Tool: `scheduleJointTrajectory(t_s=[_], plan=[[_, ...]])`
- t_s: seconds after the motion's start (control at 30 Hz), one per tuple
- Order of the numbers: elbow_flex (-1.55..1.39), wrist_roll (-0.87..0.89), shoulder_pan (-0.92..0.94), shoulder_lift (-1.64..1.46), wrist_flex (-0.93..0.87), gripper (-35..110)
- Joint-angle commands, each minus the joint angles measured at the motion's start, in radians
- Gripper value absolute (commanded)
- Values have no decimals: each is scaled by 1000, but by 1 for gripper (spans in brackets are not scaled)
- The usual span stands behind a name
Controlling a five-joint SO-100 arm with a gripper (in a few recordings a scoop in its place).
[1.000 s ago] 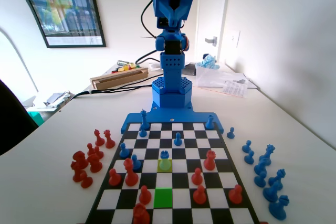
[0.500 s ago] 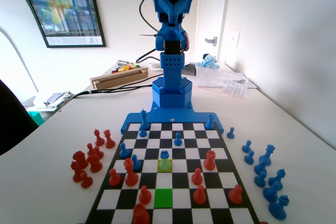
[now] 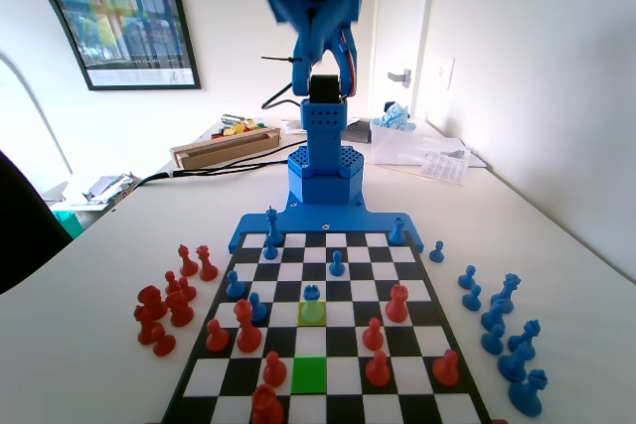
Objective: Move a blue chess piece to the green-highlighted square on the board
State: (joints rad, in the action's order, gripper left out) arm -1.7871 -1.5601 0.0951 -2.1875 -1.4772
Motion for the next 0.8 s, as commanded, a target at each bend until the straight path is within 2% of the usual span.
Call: scheduleJointTrajectory(t_s=[0.0,0.53,0.77], plan=[[75,15,38,114,51,1],[44,181,63,509,310,2],[-15,247,48,614,382,8]])
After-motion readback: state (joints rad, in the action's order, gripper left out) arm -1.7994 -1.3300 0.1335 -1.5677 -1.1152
